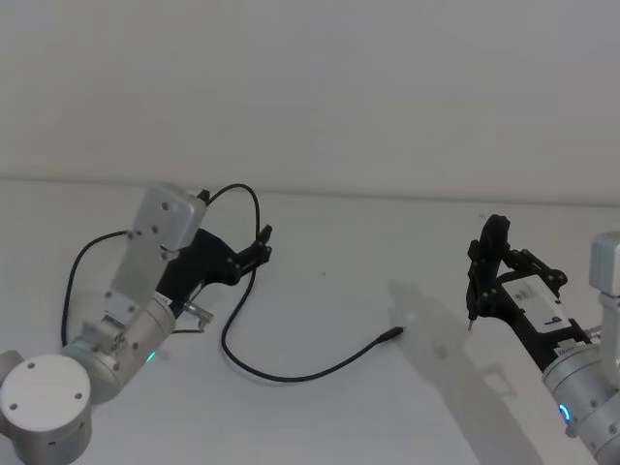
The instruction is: Pick up the data cable with the one hand.
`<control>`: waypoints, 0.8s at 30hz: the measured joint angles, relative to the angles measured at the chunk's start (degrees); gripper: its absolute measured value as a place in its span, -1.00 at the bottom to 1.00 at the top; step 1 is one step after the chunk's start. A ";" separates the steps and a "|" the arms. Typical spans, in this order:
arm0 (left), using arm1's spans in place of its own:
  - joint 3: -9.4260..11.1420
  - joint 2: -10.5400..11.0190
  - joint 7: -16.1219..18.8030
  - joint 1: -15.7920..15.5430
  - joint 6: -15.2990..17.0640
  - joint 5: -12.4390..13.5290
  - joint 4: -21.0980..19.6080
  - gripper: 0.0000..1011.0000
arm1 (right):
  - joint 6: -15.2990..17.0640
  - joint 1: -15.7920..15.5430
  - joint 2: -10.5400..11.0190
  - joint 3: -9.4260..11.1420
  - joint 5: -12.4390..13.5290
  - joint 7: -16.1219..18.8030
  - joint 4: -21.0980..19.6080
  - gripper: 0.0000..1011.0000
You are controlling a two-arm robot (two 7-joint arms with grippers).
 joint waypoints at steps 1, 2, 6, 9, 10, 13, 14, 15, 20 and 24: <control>0.24 0.19 -0.50 -0.10 0.26 0.07 -0.27 0.98 | 0.00 0.00 0.00 0.00 0.00 0.00 0.00 -0.47; 0.36 0.29 -0.78 -0.13 0.39 0.12 -0.41 0.98 | 0.00 0.00 0.00 0.00 0.00 0.00 0.00 -0.47; 1.14 1.04 -2.54 -0.43 1.26 0.31 -1.41 0.98 | 0.00 0.00 0.00 0.00 0.00 0.00 0.00 -0.47; 1.65 1.78 -4.11 -0.67 2.08 0.43 -2.19 0.98 | 0.00 0.00 0.00 0.00 0.00 0.00 0.00 -0.47; 1.83 1.99 -4.71 -0.73 2.39 0.48 -2.49 0.98 | 0.00 0.00 0.00 0.00 0.00 0.00 0.00 -0.47; 2.45 3.03 -6.71 -1.06 3.41 0.62 -3.57 0.98 | 0.00 0.00 0.00 0.00 0.00 0.00 0.00 -0.47; 2.77 3.57 -7.53 -1.25 3.92 0.67 -4.10 0.98 | 0.00 0.00 0.00 0.00 0.00 0.00 0.00 -0.47; 2.91 3.86 -8.23 -1.34 4.22 0.70 -4.37 0.98 | 0.00 0.00 0.00 0.00 0.00 0.00 0.00 -0.47; 4.02 6.30 -12.45 -2.24 6.38 0.84 -6.50 0.98 | 0.00 0.00 0.00 0.00 0.00 0.00 0.00 -0.47; 4.61 7.70 -15.23 -2.85 7.83 0.86 -7.60 0.98 | 0.00 0.00 0.00 0.00 0.00 0.00 0.00 -0.47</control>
